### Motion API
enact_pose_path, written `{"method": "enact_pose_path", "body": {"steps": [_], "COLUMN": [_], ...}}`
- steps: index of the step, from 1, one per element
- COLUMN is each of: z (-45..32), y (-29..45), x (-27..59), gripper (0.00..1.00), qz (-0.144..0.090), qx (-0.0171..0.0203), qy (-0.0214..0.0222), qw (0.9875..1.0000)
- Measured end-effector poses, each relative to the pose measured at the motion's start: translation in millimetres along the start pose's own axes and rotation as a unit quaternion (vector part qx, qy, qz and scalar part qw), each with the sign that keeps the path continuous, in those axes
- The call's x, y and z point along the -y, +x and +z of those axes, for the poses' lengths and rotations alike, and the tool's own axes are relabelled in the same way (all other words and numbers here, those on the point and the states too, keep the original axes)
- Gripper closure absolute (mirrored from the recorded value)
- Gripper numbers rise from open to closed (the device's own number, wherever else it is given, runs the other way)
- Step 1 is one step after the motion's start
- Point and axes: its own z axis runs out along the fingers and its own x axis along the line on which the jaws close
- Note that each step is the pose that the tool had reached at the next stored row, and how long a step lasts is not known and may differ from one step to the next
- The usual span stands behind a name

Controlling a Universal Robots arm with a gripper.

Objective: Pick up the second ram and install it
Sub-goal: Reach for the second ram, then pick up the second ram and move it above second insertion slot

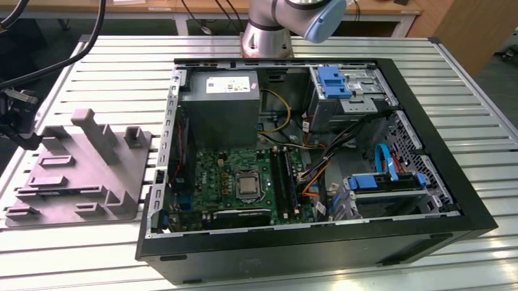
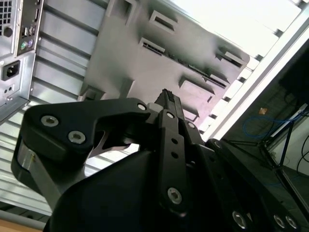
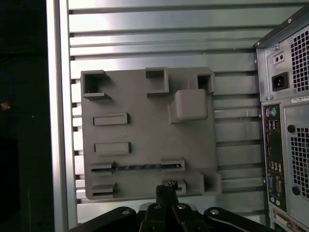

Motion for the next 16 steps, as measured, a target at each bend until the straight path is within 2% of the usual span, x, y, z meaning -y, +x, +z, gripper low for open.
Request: {"method": "enact_pose_path", "body": {"steps": [6,16], "z": [5.4,5.8], "y": [5.5,5.7], "x": [2.3,2.3], "gripper": [0.9,0.9], "qz": [0.0,0.0], "qx": [0.0,-0.0002], "qy": [-0.0001,0.0001], "qw": [1.0,1.0]}}
